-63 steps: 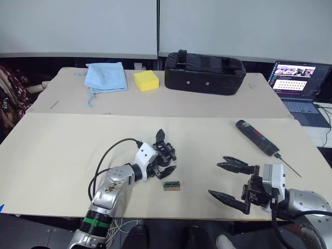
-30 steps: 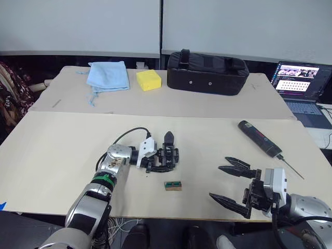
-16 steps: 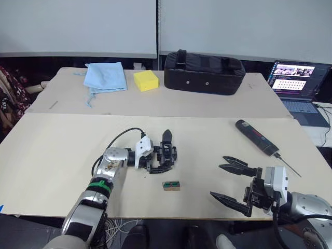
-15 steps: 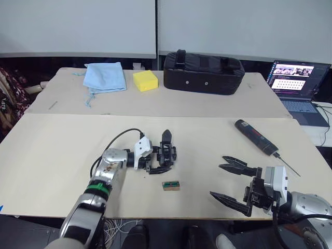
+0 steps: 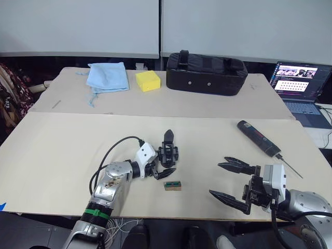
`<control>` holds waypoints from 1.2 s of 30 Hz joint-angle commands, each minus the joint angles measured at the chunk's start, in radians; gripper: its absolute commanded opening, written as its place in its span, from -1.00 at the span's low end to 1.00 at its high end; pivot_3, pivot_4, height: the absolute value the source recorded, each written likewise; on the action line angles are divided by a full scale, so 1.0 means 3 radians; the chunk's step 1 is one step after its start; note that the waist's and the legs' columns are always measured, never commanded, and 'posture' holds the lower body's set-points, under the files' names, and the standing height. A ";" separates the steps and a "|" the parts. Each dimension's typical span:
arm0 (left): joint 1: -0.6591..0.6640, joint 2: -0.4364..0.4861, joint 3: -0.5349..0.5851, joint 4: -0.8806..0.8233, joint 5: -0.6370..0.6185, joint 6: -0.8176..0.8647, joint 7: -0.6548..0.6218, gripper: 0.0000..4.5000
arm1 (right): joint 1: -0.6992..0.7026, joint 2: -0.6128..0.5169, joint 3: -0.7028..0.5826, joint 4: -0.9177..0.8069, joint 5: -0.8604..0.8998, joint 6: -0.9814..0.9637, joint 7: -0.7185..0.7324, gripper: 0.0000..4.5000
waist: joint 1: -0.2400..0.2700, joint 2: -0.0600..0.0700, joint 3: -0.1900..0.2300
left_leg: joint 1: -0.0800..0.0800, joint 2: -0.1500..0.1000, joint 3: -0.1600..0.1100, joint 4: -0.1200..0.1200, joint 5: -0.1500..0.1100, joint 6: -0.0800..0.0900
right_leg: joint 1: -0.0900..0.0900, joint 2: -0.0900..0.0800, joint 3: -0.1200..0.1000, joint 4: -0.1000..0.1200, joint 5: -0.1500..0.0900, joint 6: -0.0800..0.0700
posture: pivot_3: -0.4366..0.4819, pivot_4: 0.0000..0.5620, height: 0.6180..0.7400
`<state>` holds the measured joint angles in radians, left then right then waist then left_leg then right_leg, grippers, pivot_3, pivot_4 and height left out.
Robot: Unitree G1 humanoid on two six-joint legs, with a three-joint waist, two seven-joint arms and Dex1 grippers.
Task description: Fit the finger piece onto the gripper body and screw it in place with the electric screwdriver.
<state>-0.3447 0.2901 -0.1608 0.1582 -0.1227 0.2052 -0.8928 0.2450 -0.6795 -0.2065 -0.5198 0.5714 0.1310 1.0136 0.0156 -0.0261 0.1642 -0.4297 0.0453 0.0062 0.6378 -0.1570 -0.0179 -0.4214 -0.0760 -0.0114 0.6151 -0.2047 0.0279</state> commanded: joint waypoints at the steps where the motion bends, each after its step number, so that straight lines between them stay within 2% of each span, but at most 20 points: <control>1: -0.0004 -0.0008 -0.0089 0.0033 -0.0013 0.0027 -0.0012 0.42 | 0.0007 -0.0049 -0.0108 -0.0042 0.0032 -0.0035 0.0019 1.00 | 0.0001 0.0001 -0.0001 | 0.0000 0.0000 0.0000 0.0000 0.0000 0.0000 | 0.0000 0.0000 0.0000 0.0000 0.0000 0.0000 | -0.05 -0.47 1.00; 3: -0.0042 0.0010 -0.0090 0.0097 -0.0003 -0.0083 -0.0040 0.03 | 0.0038 -0.0055 -0.0131 -0.0053 0.0038 -0.0033 0.0027 1.00 | 0.0002 0.0002 -0.0001 | 0.0000 0.0000 0.0000 0.0000 0.0000 0.0000 | 0.0000 0.0000 0.0000 -0.0001 0.0000 0.0000 | -0.05 -0.47 1.00; 7: -0.0255 0.0107 -0.0062 0.0425 -0.0007 -0.0471 -0.0249 0.03 | 0.0093 -0.0060 -0.0141 -0.0089 0.0051 -0.0016 0.0026 1.00 | 0.0010 0.0002 -0.0001 | 0.0000 -0.0001 0.0000 0.0000 0.0000 0.0000 | 0.0000 0.0000 -0.0001 -0.0001 0.0000 0.0000 | -0.05 -0.47 1.00; 12: -0.0439 0.0141 -0.0101 0.0709 -0.0020 -0.0673 -0.0495 0.03 | 0.0167 -0.0071 -0.0166 -0.0124 0.0068 -0.0008 0.0028 1.00 | 0.0009 0.0002 -0.0001 | -0.0001 0.0000 0.0000 0.0000 0.0000 0.0000 | -0.0001 0.0000 -0.0001 -0.0001 0.0000 0.0000 | -0.05 -0.47 1.00; 22: -0.0493 0.0112 -0.0162 0.0874 0.0002 -0.0655 -0.0592 0.03 | 0.0208 -0.0115 -0.0201 -0.0140 0.0101 0.0025 0.0034 1.00 | 0.0016 0.0002 -0.0001 | -0.0002 -0.0001 0.0000 0.0000 0.0000 0.0000 | 0.0000 -0.0001 -0.0001 -0.0003 0.0000 0.0000 | -0.05 -0.47 1.00; 24: -0.0467 0.0133 -0.0149 0.0856 -0.0006 -0.0626 -0.0598 0.48 | 0.0193 -0.0134 -0.0214 -0.0119 0.0111 0.0033 0.0047 1.00 | 0.0016 0.0002 -0.0001 | -0.0002 -0.0001 0.0000 0.0000 0.0000 0.0000 | 0.0000 -0.0001 -0.0001 -0.0003 0.0000 0.0000 | -0.05 -0.47 1.00; 25: -0.0455 0.0150 -0.0142 0.0850 0.0010 -0.0642 -0.0579 0.60 | 0.0187 -0.0143 -0.0226 -0.0108 0.0117 0.0036 0.0056 1.00 | 0.0015 0.0002 -0.0001 | -0.0002 0.0000 0.0000 0.0000 0.0000 0.0000 | 0.0000 -0.0001 -0.0001 -0.0003 0.0000 0.0000 | -0.05 -0.47 1.00; 26: -0.0432 0.0165 -0.0130 0.0840 0.0024 -0.0668 -0.0554 0.85 | 0.0196 -0.0141 -0.0234 -0.0108 0.0112 0.0029 0.0057 1.00 | 0.0014 0.0002 -0.0001 | -0.0001 0.0000 0.0000 0.0000 0.0000 0.0000 | 0.0000 -0.0001 -0.0001 -0.0003 0.0000 0.0000 | -0.05 -0.47 1.00; 27: -0.0382 0.0201 -0.0105 0.0789 -0.0009 -0.0645 -0.0576 0.98 | 0.0200 -0.0135 -0.0274 -0.0115 0.0121 0.0032 0.0028 1.00 | 0.0011 0.0002 -0.0001 | -0.0001 0.0000 0.0000 0.0000 0.0000 0.0000 | 0.0000 0.0000 -0.0001 -0.0003 0.0000 0.0000 | -0.05 -0.47 1.00; 32: 0.0014 0.0508 0.0094 0.0471 -0.0170 -0.0618 -0.0666 0.98 | 0.0399 -0.0069 -0.0543 -0.0222 0.0216 0.0110 -0.0189 1.00 | -0.0031 0.0005 -0.0003 | 0.0003 0.0004 0.0000 -0.0004 -0.0001 -0.0001 | -0.0001 0.0002 0.0000 -0.0001 0.0000 -0.0001 | -0.05 -0.47 1.00; 36: 0.0461 0.0787 0.0462 0.0120 -0.0539 -0.0734 -0.0821 0.98 | 0.0741 0.0012 -0.0880 -0.0135 0.0171 -0.0002 -0.0187 1.00 | -0.0043 0.0008 -0.0005 | 0.0021 0.0008 0.0001 -0.0023 -0.0001 -0.0001 | 0.0002 0.0003 -0.0001 0.0002 -0.0008 -0.0014 | -0.05 -0.47 1.00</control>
<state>-0.2496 0.4966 -0.0746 0.2226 -0.2371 -0.0095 -1.1100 0.4512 -0.6851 -0.4058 -0.5578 0.6126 0.1584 0.9580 0.0025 -0.0236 0.1627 -0.4232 0.0481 0.0065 0.6296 -0.1573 -0.0184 -0.4218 -0.0750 -0.0116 0.6164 -0.2074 0.0231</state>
